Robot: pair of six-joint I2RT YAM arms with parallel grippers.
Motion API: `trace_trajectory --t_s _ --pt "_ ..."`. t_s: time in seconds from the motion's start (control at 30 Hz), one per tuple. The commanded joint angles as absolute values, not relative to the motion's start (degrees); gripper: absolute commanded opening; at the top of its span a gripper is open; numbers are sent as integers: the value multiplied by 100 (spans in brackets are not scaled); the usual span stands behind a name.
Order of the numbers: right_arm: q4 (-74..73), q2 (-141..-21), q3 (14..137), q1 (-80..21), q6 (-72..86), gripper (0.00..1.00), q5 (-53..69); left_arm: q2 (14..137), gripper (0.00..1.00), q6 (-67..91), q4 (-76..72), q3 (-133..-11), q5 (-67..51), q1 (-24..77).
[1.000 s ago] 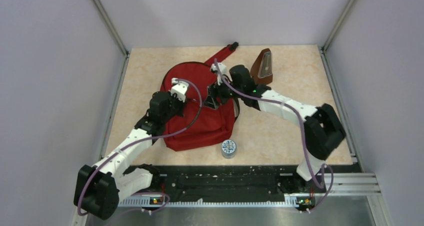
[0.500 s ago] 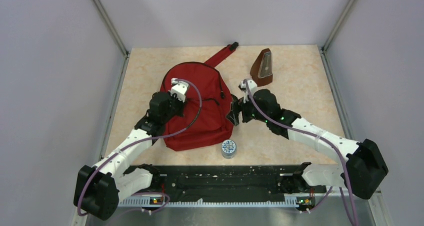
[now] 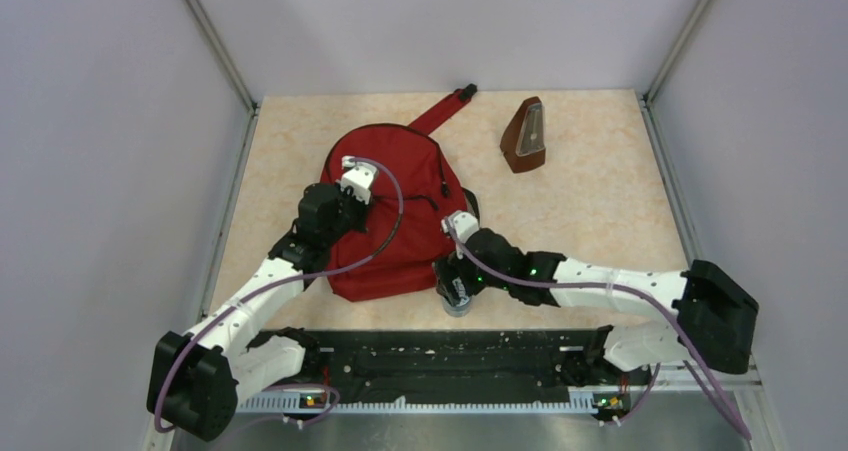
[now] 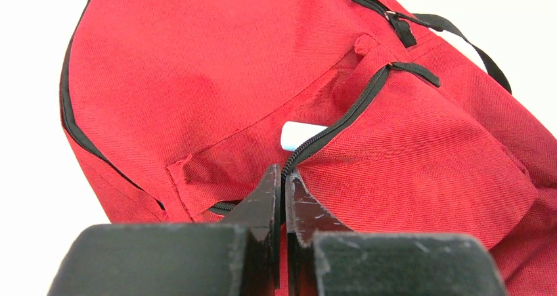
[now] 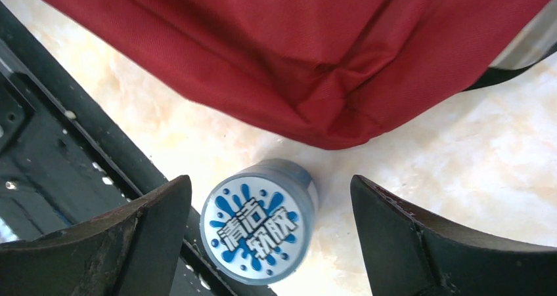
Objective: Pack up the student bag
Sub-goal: Pick up the personal item from the center of the board.
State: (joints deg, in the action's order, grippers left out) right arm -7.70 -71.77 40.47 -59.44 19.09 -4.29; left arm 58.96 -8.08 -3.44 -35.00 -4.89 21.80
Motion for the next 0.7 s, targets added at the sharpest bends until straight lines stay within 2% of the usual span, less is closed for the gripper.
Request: trace_trajectory --t_s 0.0,0.23,0.33,0.43,0.53,0.67 --pt "-862 -7618 4332 -6562 2204 88 -1397 5691 0 -821 -721 -3481 -418 2162" --pt "-1186 -8125 4531 -7097 2490 87 -2193 5702 0 -808 -729 -3462 -430 2162" --pt "-1340 -8323 4617 -7272 2594 81 -2509 5708 0 -802 -729 -3471 -431 2161" --pt "-1496 -8493 4717 -7319 2745 63 -2677 5699 0 -808 -729 -3470 -424 2158" --pt "-1664 -8549 4825 -7319 2802 33 -2753 5680 0 -802 -725 -3465 -422 2157" --pt "-2071 -8195 4931 -7300 2695 8 -3343 5656 0 -793 -721 -3463 -437 2162"
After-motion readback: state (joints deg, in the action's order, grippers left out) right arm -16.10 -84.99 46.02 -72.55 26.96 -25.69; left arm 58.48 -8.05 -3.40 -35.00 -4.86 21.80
